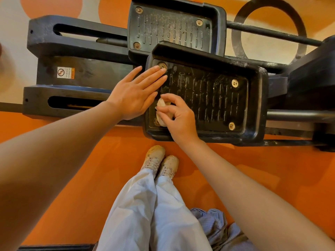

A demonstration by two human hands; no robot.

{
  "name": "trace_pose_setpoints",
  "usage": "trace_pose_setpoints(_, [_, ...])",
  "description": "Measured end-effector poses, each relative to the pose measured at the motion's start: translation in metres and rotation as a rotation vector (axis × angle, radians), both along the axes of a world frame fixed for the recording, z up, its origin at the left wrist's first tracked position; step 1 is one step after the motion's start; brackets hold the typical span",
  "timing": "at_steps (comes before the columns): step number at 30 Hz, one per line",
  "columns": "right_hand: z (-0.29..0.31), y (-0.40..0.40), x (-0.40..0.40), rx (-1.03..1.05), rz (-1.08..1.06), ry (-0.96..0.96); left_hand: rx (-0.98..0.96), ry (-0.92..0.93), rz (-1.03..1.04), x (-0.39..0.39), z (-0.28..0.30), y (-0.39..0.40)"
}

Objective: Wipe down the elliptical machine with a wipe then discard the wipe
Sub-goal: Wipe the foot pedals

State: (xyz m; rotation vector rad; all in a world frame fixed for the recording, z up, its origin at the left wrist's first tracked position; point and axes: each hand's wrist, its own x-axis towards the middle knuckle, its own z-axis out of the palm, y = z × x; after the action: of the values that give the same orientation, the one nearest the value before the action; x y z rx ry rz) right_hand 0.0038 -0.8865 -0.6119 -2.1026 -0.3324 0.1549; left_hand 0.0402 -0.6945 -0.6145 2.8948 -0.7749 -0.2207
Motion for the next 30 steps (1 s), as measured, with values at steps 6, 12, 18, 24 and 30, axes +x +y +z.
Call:
trace_pose_setpoints(6, [0.001,0.001,0.013,0.006,-0.043,0.037,-0.017,0.001,-0.001,0.000,0.002,0.001])
trace_pose_setpoints(12, [0.007,-0.009,-0.014,-0.034,0.053,0.124,-0.047,0.013,0.023,-0.004,0.000,-0.001])
trace_pose_setpoints(18, [0.009,-0.008,-0.020,-0.057,-0.024,0.135,-0.061,0.015,0.055,-0.007,0.001,-0.003])
trace_pose_setpoints(24, [0.010,-0.024,-0.019,-0.136,-0.044,0.046,-0.063,0.026,0.063,-0.007,0.003,-0.003])
trace_pose_setpoints(30, [0.010,-0.033,-0.024,-0.259,0.068,-0.032,-0.101,0.021,0.068,-0.008,0.002,-0.005])
